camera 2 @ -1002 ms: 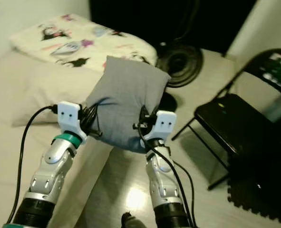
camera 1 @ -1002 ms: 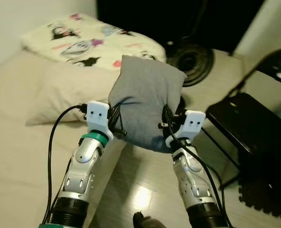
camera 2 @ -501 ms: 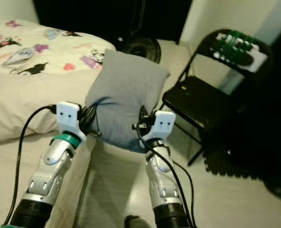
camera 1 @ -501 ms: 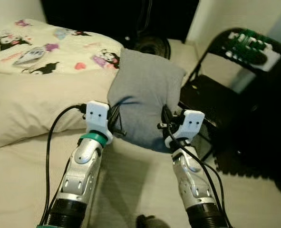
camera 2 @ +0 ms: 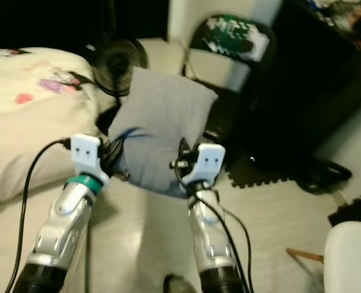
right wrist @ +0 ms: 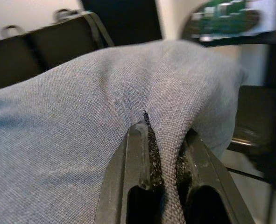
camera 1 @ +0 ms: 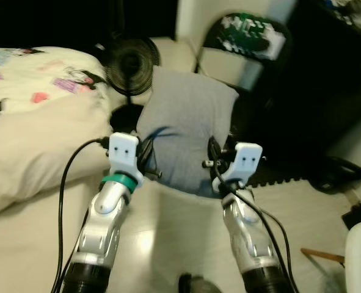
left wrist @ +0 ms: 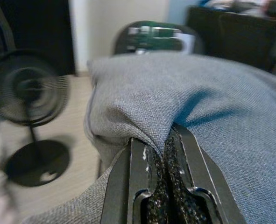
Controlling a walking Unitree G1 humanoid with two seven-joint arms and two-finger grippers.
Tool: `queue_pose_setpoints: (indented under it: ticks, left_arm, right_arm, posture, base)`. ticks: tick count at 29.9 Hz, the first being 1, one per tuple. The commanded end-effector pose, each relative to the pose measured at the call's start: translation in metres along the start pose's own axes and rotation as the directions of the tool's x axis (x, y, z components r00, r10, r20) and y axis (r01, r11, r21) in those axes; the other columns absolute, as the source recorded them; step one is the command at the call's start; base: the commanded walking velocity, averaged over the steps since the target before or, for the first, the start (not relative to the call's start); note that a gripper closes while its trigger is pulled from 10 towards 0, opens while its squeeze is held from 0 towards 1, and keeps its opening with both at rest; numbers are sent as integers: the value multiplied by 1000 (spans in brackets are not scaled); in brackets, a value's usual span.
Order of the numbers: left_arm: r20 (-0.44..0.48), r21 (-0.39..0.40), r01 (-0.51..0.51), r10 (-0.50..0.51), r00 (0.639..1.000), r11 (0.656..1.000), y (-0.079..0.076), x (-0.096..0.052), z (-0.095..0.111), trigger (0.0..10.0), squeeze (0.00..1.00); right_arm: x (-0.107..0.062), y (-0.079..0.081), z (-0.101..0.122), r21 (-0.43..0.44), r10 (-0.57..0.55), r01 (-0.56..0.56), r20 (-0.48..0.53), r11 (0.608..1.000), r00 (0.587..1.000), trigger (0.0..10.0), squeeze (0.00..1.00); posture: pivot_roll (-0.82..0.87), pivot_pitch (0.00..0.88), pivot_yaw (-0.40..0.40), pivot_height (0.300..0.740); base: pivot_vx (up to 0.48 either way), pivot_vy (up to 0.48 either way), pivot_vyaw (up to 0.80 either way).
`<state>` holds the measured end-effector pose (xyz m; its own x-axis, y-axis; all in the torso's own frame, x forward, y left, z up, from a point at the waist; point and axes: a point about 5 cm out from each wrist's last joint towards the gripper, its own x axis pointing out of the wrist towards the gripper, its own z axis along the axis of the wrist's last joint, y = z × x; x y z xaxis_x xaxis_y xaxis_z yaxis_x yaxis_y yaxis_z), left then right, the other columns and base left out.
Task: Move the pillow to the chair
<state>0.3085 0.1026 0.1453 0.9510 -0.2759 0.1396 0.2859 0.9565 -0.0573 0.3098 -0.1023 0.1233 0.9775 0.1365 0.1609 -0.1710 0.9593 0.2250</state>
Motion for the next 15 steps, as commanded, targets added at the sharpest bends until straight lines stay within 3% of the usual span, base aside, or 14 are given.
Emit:
queue_pose_setpoints:
  ticks: [1, 13, 15]
  left_arm:
    - [51, -5, 11, -11, 999, 1000, -3, 0, 11, 10000, 0]
    - [31, 0, 2, -2, 1000, 1000, -5, -1, 6, 10000, 0]
    - [6, 4, -8, 8, 1000, 1000, -3, -1, 3, 10000, 0]
  right_arm:
    - [-4, 9, -3, 19, 10, -10, 0, 1000, 1000, 10000, 0]
    - [-7, 10, -8, 32, 39, -37, -35, 999, 999, 10000, 0]
    - [-8, 13, -9, 48, 60, -58, -49, 997, 997, 10000, 0]
  posture:
    - [-13, 61, 43, 740]
    - [-23, 53, 45, 740]
    - [-26, 49, 50, 740]
  base:
    - [0, 0, -800]
    - [0, 0, -800]
    - [0, 0, 0]
